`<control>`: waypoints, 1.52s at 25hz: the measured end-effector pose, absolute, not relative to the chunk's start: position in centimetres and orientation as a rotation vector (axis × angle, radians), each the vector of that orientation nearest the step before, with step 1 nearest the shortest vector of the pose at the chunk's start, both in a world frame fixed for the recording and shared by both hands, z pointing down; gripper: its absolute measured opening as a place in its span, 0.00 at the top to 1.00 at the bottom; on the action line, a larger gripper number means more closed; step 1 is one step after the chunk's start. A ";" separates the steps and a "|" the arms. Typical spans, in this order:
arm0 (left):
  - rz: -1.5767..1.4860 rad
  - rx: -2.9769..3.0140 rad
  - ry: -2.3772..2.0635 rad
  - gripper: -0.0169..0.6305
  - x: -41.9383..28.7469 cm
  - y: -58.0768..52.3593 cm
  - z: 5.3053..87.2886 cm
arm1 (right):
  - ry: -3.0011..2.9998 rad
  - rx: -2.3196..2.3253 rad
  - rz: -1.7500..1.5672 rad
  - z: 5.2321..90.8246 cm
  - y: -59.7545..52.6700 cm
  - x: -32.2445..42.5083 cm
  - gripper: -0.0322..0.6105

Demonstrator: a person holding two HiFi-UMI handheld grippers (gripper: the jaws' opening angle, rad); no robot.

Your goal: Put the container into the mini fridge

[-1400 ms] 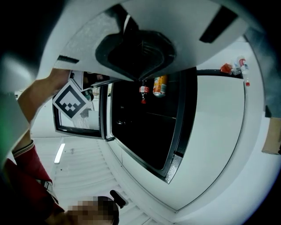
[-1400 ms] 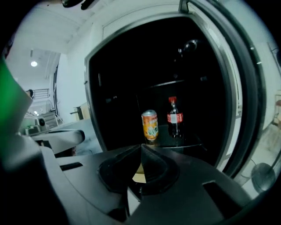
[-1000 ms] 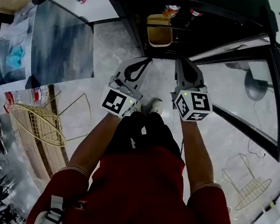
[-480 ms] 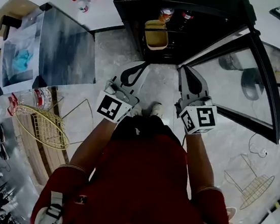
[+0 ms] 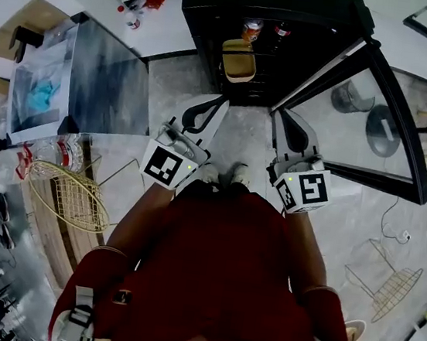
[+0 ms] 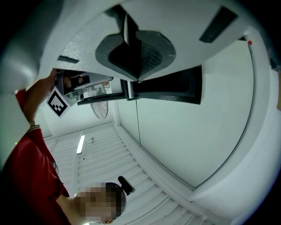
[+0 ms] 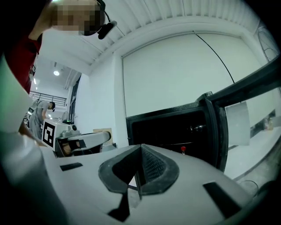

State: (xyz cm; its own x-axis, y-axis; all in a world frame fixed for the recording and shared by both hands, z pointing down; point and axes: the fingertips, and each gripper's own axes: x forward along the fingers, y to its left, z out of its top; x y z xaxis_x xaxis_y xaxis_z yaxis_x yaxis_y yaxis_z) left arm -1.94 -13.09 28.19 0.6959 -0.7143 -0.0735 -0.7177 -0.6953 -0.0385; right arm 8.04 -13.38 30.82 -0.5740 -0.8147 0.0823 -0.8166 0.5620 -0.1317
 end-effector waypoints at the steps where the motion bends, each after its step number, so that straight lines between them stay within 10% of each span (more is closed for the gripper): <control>1: 0.082 -2.830 1.185 0.96 -1.9 -12.9 27.8 | -2.773 1.444 0.229 30.4 -13.2 7.9 0.95; 38: 0.092 -2.810 1.106 0.96 -1.4 -10.7 26.2 | -2.794 1.443 0.148 28.6 -11.1 7.5 0.95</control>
